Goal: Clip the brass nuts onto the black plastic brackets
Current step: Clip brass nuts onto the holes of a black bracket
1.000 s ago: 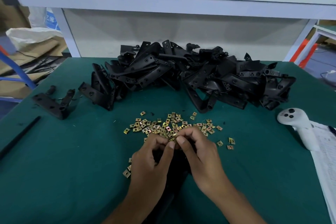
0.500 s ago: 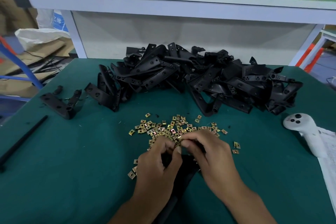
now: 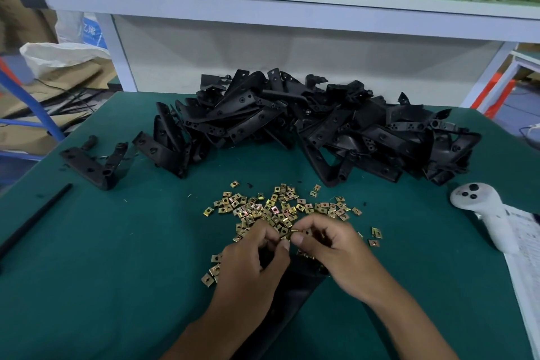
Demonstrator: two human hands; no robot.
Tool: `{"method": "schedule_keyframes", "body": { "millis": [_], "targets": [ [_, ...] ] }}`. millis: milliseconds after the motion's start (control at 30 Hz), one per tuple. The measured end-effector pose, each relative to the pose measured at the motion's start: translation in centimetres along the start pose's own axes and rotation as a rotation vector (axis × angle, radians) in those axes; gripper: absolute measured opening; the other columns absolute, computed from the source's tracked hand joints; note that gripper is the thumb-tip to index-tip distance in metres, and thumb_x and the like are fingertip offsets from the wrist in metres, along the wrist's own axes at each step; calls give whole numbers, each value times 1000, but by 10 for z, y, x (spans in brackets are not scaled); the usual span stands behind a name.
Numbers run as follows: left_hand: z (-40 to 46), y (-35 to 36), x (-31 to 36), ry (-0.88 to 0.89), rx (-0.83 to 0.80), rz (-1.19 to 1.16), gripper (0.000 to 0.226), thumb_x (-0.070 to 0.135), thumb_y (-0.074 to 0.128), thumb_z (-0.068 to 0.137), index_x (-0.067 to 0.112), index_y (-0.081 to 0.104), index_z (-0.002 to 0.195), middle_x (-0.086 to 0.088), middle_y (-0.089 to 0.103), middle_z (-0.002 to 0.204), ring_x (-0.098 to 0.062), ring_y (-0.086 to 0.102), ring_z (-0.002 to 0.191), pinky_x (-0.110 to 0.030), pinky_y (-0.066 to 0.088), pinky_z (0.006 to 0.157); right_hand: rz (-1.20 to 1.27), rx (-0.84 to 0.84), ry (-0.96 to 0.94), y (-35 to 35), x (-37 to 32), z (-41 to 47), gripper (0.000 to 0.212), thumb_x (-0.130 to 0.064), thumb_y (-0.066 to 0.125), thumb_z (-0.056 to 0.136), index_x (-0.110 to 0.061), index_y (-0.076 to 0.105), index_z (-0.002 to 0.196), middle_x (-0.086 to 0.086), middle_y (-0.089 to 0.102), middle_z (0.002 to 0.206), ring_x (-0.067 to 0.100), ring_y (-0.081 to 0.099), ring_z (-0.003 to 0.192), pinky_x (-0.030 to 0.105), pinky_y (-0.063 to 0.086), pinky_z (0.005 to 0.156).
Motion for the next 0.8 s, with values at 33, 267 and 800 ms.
{"method": "schedule_keyframes", "body": {
  "millis": [33,267,800],
  "targets": [
    [0,1,-1,-2,-13,4,20,26,63,95,31,52,79,5,59,62,-3,47,50,-13,33,49,-83,60,-63,-5,-6,0,12,-45,69,90,-33,72,91,-18,64,78,2,54,67,14,37,60],
    [-1,3,-1,0,-23,-32,18,32,60,93,32,51,78,3,58,63,-3,46,51,-15,33,48,77,71,1,-7,-1,0,10,-37,66,93,-29,71,88,-12,62,75,9,56,67,21,43,61],
    [-1,7,-3,-31,-170,-120,52,64,73,71,58,42,112,29,65,107,4,64,97,-10,44,77,368,132,183,-12,13,1,17,-41,65,87,-26,72,87,-8,51,67,6,49,68,25,40,71]
  ]
}}
Point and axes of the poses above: each hand's wrist, its own z-axis towards the middle knuckle, its own y-axis out of the palm, x = y × z, the point moved 9 cm from there along z, towards the middle knuckle
